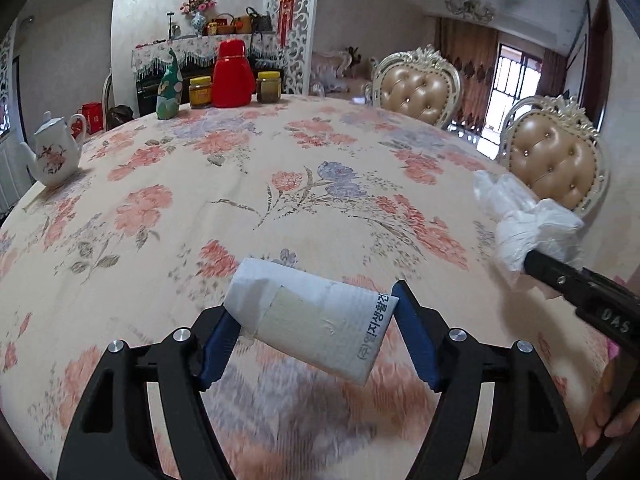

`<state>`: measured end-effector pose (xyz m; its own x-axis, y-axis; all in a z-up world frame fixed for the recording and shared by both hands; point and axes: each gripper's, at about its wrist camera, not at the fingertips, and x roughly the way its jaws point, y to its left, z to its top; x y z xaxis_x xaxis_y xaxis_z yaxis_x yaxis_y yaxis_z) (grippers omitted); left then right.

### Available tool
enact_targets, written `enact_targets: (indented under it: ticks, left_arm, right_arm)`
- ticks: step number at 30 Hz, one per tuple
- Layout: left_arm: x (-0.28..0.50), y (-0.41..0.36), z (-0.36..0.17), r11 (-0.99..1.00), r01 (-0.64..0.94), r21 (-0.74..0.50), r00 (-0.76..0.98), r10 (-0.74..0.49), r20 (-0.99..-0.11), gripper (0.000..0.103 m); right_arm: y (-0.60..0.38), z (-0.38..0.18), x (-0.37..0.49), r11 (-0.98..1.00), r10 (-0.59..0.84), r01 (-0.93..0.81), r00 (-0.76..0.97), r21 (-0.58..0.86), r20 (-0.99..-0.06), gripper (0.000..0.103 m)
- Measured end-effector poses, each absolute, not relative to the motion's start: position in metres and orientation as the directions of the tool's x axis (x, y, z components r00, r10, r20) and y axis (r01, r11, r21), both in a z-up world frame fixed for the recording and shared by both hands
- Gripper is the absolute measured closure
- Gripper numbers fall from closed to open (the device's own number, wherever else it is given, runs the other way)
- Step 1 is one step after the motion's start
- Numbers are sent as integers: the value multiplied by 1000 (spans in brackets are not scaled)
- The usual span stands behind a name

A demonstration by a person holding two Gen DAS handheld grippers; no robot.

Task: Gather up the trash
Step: 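Carry the plastic bag and paper packet over to the pink bin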

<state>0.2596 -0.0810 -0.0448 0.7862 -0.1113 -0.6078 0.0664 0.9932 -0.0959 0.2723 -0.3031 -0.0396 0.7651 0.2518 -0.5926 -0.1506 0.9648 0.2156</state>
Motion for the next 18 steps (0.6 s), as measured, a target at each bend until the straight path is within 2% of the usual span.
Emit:
enact_targets:
  ticks: [10, 18]
  left_arm:
    - [190, -60, -35, 991, 80, -105, 851, -122, -511, 34]
    - [171, -61, -40, 992, 99, -80, 855, -126, -503, 34]
  right_arm:
    - [-272, -39, 214, 977, 214, -174, 789, 125, -576, 65]
    - [-263, -32, 179, 976, 217, -199, 807, 93, -549, 65]
